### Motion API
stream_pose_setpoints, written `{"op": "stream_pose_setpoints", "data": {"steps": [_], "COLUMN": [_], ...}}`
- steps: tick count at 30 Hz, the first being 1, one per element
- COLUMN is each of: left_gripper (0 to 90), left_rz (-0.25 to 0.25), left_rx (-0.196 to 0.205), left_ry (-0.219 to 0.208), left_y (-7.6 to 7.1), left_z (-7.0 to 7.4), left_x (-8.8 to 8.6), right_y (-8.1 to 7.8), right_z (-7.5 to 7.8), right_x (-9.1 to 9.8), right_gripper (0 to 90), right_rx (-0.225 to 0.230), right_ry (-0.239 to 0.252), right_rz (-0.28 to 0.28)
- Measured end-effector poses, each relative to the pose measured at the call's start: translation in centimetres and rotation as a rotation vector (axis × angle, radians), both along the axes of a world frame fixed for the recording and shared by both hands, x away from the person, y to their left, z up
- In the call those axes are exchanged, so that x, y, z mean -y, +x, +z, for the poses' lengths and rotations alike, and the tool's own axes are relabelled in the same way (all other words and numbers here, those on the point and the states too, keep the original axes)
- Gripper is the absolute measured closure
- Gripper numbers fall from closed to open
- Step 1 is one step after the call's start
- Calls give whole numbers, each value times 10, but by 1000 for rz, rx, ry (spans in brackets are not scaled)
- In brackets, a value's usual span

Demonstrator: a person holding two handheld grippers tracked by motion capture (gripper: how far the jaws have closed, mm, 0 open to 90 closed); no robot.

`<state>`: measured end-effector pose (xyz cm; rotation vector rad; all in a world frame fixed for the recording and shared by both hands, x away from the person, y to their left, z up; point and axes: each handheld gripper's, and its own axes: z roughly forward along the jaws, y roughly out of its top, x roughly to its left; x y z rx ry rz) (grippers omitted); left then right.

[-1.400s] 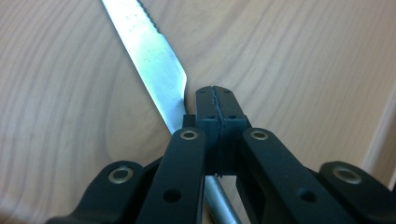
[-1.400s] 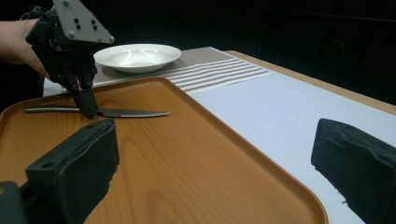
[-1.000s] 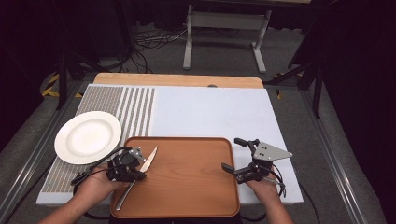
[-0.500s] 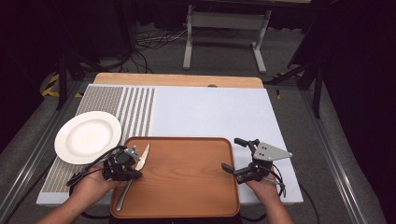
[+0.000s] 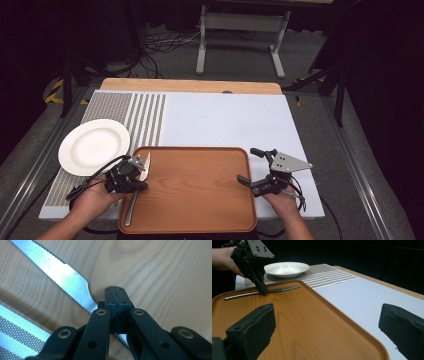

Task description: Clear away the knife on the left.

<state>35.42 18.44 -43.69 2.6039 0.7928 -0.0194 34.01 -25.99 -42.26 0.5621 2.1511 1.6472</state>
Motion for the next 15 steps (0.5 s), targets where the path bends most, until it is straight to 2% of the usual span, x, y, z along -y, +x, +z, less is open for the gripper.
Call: {"op": "stream_pose_setpoints", "data": {"steps": [15], "left_gripper": [900], "left_rz": [31], "left_rx": [-10], "left_ry": [-9], "left_y": [-1], "left_z": [-1], "left_x": [-8], "right_y": [0], "right_z": [-1], "right_x": [-1], "right_gripper": [14], "right_rx": [-3], "right_ry": [-4], "right_rz": [1]}}
